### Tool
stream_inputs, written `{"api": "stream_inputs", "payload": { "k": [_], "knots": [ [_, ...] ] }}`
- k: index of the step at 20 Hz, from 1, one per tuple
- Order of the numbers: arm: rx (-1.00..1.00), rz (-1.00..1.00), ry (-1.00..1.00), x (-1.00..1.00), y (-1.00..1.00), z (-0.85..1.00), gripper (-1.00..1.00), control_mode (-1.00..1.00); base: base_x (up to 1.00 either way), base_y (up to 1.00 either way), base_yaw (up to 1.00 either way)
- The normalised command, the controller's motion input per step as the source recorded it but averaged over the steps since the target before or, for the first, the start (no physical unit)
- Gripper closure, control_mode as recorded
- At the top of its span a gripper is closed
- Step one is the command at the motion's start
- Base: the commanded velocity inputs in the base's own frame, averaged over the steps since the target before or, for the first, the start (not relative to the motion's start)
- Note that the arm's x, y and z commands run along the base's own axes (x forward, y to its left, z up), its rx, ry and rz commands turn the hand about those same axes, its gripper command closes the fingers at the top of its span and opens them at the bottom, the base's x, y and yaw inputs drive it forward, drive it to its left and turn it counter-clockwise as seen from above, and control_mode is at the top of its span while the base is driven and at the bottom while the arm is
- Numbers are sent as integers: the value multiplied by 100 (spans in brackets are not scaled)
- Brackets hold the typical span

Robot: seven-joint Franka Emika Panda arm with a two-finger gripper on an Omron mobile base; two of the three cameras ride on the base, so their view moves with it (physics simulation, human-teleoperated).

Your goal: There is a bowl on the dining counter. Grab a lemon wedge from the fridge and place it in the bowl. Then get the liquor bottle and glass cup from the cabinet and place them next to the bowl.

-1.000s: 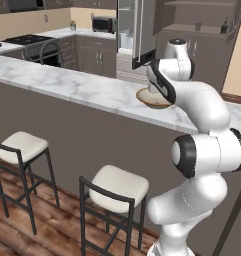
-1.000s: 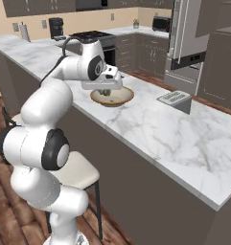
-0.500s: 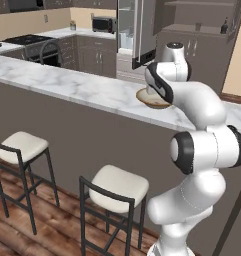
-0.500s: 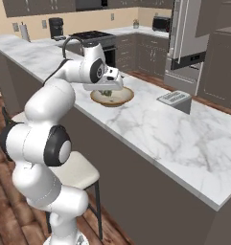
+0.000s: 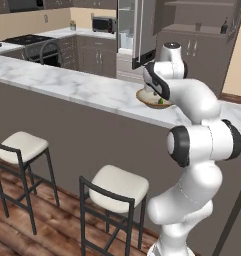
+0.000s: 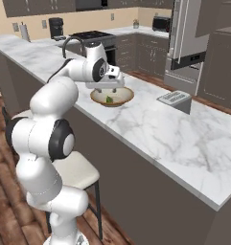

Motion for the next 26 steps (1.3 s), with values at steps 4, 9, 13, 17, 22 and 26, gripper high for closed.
{"api": "stream_inputs", "payload": {
  "k": [4, 9, 13, 17, 22, 26],
  "knots": [
    [1, 0, -7, -17, -12, 49, -100, -100, 0, 0, 0],
    [0, 0, -13, -70, -15, 77, -100, -100, 0, 0, 0],
    [0, 0, -7, -92, -16, 56, -100, -100, 0, 0, 0],
    [1, 0, -5, -95, -7, 39, -100, -100, 0, 0, 0],
    [1, 0, -3, -83, 0, 26, -100, -100, 0, 0, 0],
    [0, -3, 1, -55, 0, -4, -100, -100, 0, 0, 0]
  ]
}}
